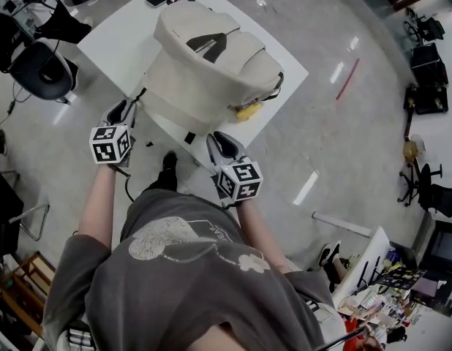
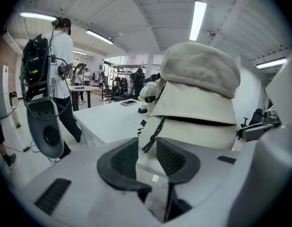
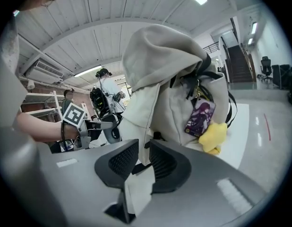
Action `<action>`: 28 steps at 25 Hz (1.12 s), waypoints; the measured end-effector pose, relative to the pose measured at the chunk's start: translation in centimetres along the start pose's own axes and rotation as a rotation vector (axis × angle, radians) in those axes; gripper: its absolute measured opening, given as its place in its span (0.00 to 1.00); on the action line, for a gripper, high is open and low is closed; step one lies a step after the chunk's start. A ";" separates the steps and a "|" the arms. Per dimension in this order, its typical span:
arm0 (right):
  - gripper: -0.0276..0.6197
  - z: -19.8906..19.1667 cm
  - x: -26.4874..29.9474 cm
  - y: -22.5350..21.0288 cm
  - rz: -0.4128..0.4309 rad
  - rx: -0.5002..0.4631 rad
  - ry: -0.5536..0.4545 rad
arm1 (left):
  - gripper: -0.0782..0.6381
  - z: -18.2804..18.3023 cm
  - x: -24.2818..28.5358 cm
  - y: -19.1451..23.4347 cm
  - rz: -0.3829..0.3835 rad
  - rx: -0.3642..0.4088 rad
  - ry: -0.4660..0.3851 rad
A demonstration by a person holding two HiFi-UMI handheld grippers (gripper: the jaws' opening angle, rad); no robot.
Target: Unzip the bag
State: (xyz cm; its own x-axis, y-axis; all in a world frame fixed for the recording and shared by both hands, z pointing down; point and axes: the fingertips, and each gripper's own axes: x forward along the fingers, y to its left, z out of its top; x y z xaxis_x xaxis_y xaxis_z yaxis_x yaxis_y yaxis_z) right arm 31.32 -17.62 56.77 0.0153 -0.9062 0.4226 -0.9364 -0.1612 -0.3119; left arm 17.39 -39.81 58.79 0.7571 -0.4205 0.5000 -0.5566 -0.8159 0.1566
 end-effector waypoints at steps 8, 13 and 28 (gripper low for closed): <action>0.14 -2.9 -6.0 1.8 0.051 -0.053 -0.039 | 0.24 -3.5 -8.4 -5.6 -0.025 -0.102 -0.078; 0.10 -4.7 -8.0 2.1 0.059 -0.069 -0.047 | 0.12 -5.8 -13.6 -9.1 -0.045 -0.180 -0.109; 0.04 -8.8 -15.1 10.4 -0.064 -0.027 -0.099 | 0.12 -10.0 -26.3 -11.1 -0.173 -0.200 -0.131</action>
State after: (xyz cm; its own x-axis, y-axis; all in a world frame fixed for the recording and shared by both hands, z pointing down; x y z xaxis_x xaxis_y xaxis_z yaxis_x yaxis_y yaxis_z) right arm 18.28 -2.19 54.62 0.1084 -0.9288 0.3544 -0.9413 -0.2105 -0.2638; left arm 0.21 -15.67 52.43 0.8771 -0.3400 0.3392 -0.4619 -0.7909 0.4015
